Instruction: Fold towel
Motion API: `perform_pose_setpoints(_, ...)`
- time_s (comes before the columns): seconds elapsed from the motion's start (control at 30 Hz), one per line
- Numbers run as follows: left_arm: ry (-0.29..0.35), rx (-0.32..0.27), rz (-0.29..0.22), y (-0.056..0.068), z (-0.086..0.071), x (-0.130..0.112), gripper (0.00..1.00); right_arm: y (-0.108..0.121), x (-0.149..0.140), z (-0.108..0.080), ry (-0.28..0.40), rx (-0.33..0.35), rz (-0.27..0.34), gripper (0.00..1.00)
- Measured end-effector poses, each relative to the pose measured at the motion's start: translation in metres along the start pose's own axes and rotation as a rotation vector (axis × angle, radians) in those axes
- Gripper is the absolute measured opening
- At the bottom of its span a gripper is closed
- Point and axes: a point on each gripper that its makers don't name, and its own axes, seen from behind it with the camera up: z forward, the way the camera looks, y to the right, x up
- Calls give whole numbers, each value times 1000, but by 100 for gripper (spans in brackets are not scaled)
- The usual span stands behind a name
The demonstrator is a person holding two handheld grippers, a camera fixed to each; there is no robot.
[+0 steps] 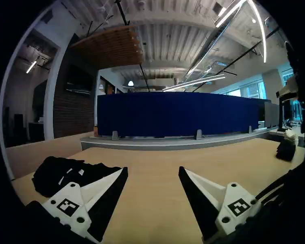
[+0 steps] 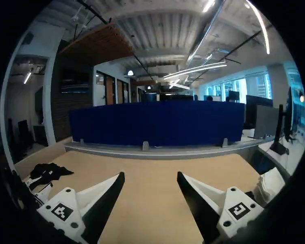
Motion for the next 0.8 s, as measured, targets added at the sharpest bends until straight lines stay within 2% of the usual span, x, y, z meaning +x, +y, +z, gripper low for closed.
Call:
perform_pose_setpoints(0.27,1,0,1,0,0,0,93,35,19,-14,59,-51,-20,100)
perform_pose_setpoints(0.4,0,0,1,1,0,0,93,55,22,-22,90,-82,-7,100)
perform_pose_setpoints(0.6,1,0,1,1,1,0,93,78,13,-27,110,-115,15,100)
perform_pose_setpoints(0.8,1,0,1,1,0,0,93,89,-4,-29,142,-108,24,100)
